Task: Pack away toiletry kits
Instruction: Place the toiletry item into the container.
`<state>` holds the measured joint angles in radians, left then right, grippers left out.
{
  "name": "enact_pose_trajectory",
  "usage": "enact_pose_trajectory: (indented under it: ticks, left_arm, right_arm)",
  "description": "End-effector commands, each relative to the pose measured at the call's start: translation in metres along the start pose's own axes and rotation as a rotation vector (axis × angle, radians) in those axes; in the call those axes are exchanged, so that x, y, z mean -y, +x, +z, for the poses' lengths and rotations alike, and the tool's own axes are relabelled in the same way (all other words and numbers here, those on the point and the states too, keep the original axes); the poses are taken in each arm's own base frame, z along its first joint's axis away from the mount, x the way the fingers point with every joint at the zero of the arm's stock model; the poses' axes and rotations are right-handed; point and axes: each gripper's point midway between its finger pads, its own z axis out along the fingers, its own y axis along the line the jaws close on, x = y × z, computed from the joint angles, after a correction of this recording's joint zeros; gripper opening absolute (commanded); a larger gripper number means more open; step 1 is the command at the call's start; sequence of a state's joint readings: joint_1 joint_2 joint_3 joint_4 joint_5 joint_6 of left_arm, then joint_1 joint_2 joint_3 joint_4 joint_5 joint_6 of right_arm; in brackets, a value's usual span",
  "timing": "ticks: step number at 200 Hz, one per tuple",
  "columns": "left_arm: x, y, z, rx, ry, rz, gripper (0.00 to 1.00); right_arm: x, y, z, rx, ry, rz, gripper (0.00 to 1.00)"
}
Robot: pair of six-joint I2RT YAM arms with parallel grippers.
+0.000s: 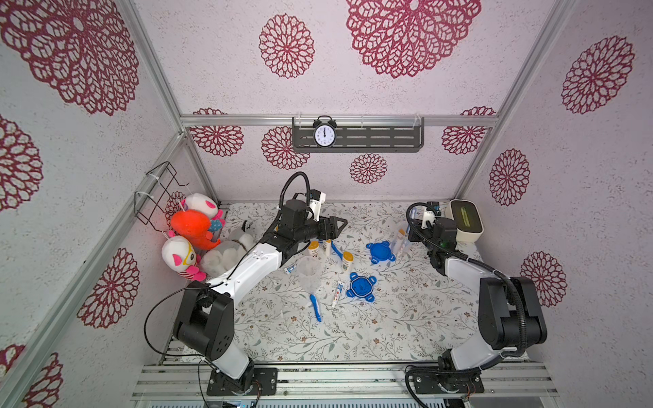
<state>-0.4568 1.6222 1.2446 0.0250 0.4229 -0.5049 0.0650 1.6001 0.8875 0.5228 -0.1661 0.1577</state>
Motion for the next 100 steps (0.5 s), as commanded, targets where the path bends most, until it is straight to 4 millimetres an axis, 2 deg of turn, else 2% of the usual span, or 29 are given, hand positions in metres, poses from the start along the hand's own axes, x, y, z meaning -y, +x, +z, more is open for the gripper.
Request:
enact_pose_trajectory:
  ticks: [1, 43, 71, 100]
  left_arm:
    - [-0.002, -0.013, 0.002, 0.033, 0.003, 0.021, 0.78]
    - [-0.004, -0.014, 0.000, 0.036, 0.000, 0.013, 0.78]
    - [-0.003, -0.014, -0.002, 0.038, 0.002, 0.010, 0.78]
    - [-0.004, -0.014, -0.005, 0.036, -0.009, 0.023, 0.78]
  right_arm:
    - [-0.007, -0.022, -0.001, 0.070, -0.038, -0.014, 0.16]
    - [-0.004, -0.016, -0.002, 0.051, -0.027, -0.001, 0.36]
    - [-0.004, -0.021, -0.010, 0.067, -0.017, 0.001, 0.41]
    - [-0.006, -0.031, -0.028, 0.066, 0.002, 0.022, 0.42]
